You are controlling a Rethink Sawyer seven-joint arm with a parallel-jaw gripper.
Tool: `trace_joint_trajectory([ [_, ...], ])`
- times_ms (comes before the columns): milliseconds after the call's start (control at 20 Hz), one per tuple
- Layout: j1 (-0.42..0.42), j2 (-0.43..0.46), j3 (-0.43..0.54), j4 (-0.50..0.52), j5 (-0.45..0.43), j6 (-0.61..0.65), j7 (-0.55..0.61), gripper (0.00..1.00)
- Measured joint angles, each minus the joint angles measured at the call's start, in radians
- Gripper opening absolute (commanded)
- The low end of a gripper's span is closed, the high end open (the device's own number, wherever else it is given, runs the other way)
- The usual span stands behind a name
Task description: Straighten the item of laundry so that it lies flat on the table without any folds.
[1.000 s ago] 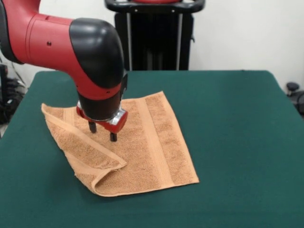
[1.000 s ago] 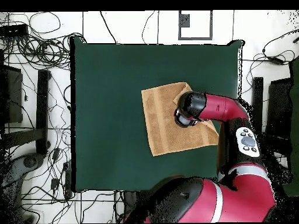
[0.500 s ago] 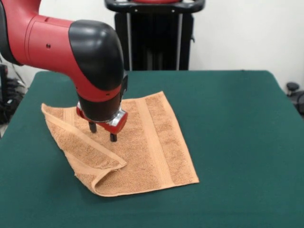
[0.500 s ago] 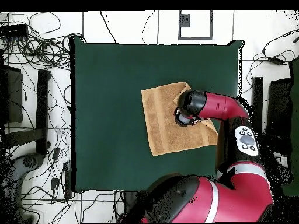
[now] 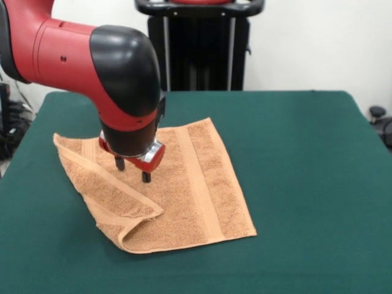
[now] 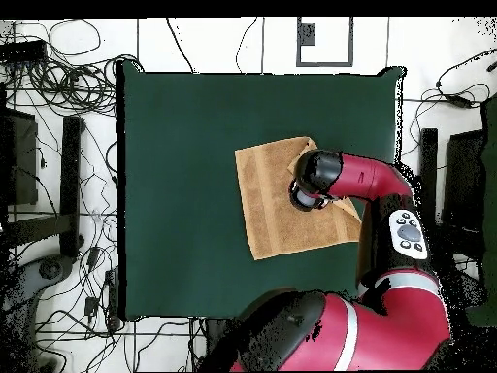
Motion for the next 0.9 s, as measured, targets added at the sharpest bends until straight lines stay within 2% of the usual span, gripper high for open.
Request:
trace_joint_trajectory([
  [900, 0.027, 0.010, -0.031, -0.013, 0.013, -0.005, 0.000, 1.00],
])
